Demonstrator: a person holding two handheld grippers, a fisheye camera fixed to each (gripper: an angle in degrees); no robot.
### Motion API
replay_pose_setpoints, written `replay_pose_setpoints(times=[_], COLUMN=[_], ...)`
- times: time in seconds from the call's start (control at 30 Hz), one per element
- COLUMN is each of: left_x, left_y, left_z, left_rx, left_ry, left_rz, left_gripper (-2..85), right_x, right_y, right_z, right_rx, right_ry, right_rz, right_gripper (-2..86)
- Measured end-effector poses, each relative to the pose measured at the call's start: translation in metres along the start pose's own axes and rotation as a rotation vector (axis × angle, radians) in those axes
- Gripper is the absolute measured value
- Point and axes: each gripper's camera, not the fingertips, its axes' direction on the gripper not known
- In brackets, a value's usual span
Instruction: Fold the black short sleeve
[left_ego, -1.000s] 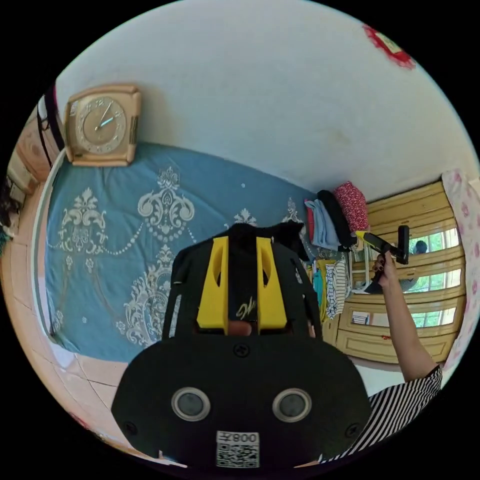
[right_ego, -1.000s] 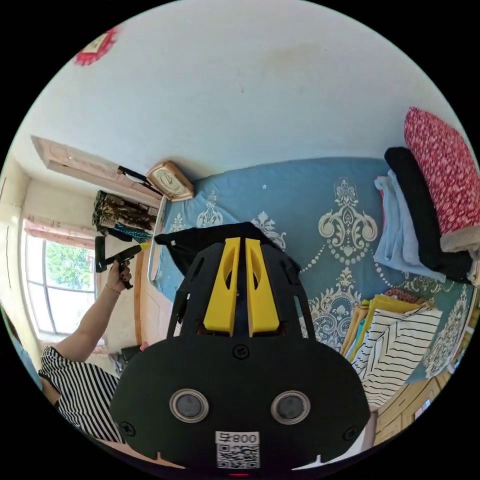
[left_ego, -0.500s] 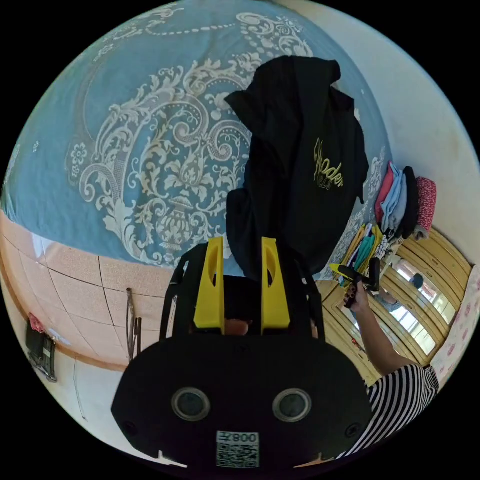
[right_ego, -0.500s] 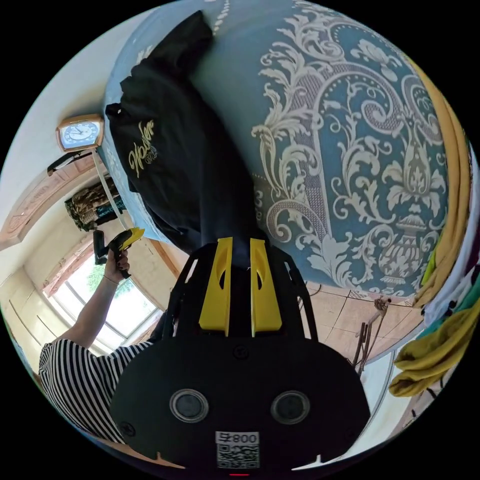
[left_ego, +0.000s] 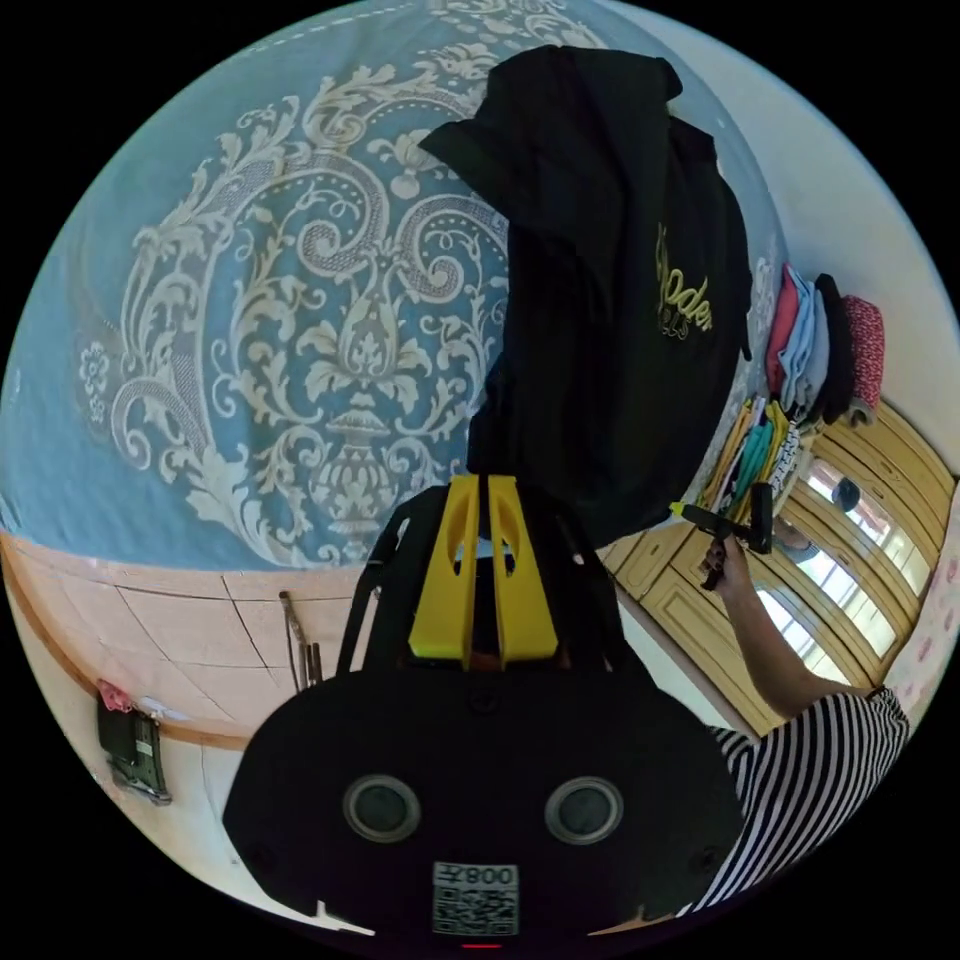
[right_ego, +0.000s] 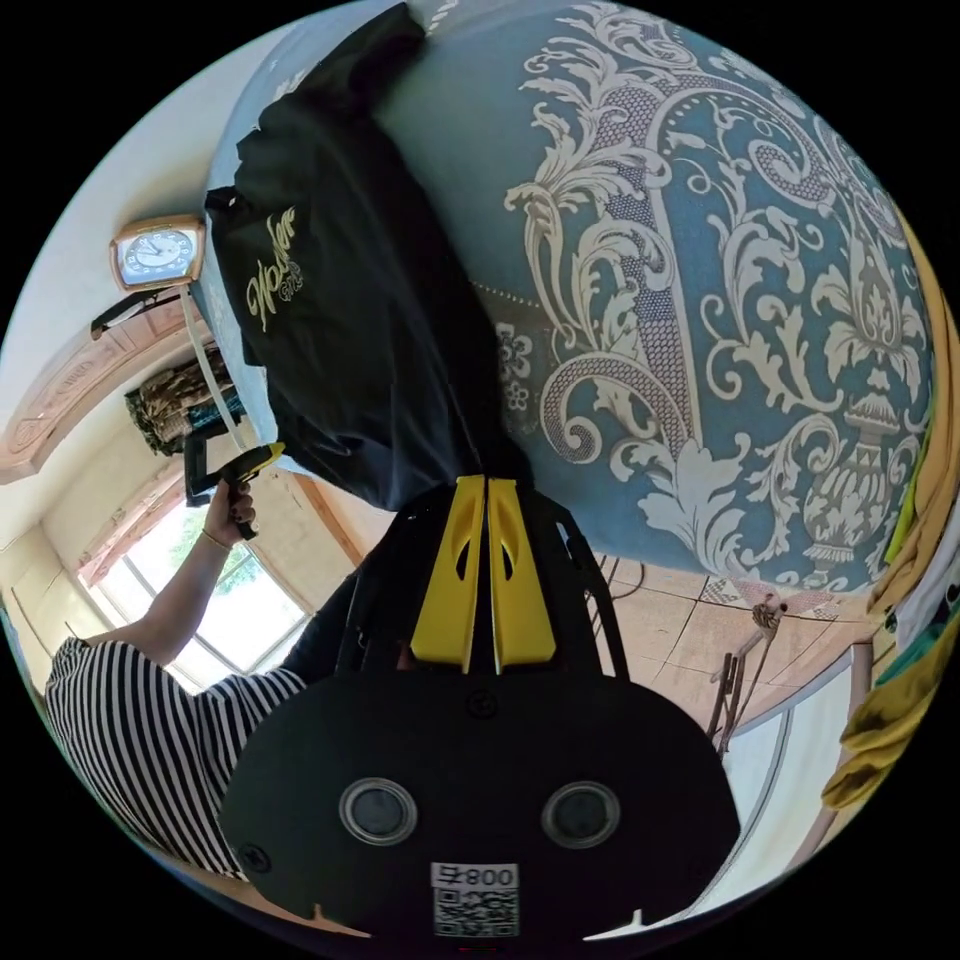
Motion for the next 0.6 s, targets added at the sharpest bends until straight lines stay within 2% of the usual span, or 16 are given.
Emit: replay_pose_setpoints(times=[0.07,0.17,0.33,0.43,0.6], left_x=[-0.015,-0.042,-0.073,-0.063,-0.017], left_y=[0.022,0.047,0.048,0.021,-0.043], left_z=[-0.018,-0.028,-0.032,-0.052,-0.091], left_rx=[0.026,0.031,0.061,0.169,0.307], left_ry=[0.052,0.037,-0.021,-0.028,-0.037], left_rz=[-0.044,-0.147,-0.326,-0.24,0.057], left_gripper=[2.7,3.2,5.5,7.5,9.4], right_x=[-0.004,-0.007,-0.019,-0.04,-0.121], right_y=[0.004,0.002,-0.01,-0.026,-0.086], right_z=[-0.003,0.005,0.005,-0.021,-0.069], right_rx=[-0.024,-0.079,-0.046,0.086,0.231], right_ry=[-0.029,-0.073,0.063,0.102,0.239], right_rz=[-0.039,-0.047,0.009,-0.01,-0.242], right_gripper=[0.5,0.6,2.3,4.5,5.6])
